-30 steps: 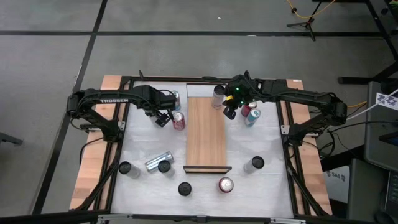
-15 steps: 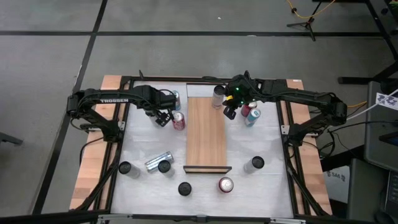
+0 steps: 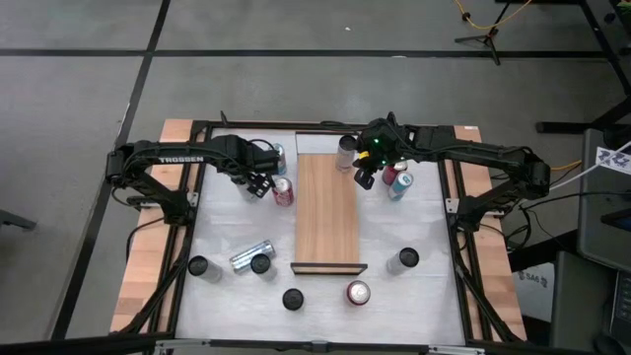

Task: Place canned beverage on shelf
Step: Put the white pink soda can on the shelf aligned with the other white pink soda can

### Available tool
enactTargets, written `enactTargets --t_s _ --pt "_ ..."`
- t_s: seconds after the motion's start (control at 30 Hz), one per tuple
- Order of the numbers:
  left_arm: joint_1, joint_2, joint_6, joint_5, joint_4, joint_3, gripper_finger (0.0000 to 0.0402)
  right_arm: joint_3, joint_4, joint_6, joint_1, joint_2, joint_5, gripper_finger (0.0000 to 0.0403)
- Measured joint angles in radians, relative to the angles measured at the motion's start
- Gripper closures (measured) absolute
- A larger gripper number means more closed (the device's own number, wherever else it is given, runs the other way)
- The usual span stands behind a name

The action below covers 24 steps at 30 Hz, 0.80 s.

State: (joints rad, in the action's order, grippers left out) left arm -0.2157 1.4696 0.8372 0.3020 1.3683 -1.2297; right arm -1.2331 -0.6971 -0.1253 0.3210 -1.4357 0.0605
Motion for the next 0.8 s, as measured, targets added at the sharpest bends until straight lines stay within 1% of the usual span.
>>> enactTargets --t_s 0.1,0.3,0.47,0.6,0.8 --pt "0.000 0.000 0.003 0.003 0.004 0.000 0.0109 0.000 0.000 0.000 0.000 0.000 0.000 0.0402" --pt "0.000 -0.001 0.061 0.003 0.006 0.000 0.0126 0.000 0.000 0.000 0.000 0.000 0.000 0.0402" --pt "0.001 -0.001 0.142 0.010 0.008 -0.001 0.0130 0.000 0.000 0.000 0.000 0.000 0.000 0.0402" --pt "0.000 -0.001 0.271 0.028 0.008 -0.001 0.0131 0.000 0.000 0.000 0.000 0.000 0.000 0.0402" --pt "0.000 -0.001 0.530 0.034 0.013 -0.001 0.0131 0.000 0.000 0.000 0.000 0.000 0.000 0.0402"
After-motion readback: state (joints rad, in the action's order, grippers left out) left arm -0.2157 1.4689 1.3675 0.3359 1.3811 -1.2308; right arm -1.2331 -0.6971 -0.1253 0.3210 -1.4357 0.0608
